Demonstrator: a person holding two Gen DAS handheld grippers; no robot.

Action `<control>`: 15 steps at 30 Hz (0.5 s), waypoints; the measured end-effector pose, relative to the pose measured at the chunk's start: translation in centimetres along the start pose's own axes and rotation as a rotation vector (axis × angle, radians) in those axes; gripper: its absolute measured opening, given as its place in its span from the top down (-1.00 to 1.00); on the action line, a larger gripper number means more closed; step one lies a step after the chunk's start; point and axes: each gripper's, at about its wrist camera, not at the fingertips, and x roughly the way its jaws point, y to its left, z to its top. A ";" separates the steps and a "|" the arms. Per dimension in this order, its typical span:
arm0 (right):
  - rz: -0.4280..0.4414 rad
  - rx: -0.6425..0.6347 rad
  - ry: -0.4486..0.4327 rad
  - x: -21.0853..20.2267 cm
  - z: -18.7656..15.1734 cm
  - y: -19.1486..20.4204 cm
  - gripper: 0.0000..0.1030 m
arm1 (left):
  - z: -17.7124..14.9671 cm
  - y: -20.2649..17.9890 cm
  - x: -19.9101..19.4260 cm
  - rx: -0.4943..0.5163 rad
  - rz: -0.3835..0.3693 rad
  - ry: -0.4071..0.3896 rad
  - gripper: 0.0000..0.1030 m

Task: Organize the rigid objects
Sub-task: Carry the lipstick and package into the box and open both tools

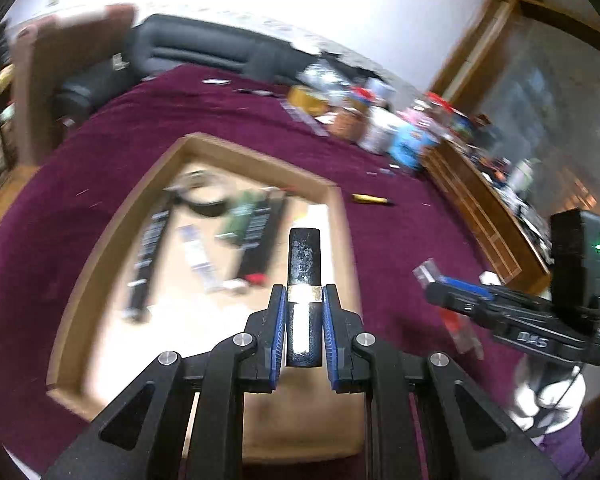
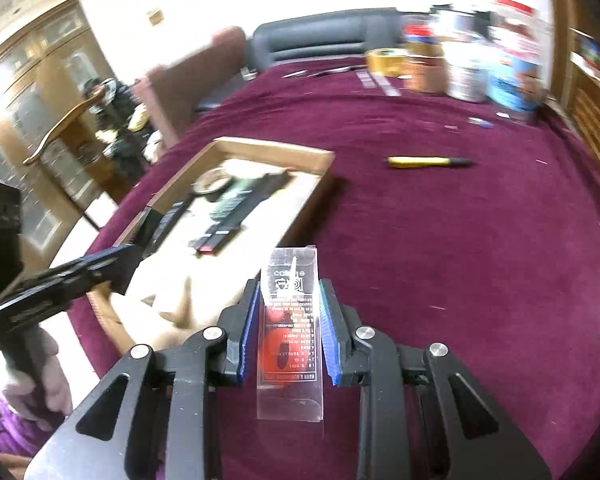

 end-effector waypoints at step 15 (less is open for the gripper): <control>0.058 0.008 0.143 10.3 1.0 7.1 0.50 | -2.2 6.3 2.0 -0.052 0.162 0.080 0.62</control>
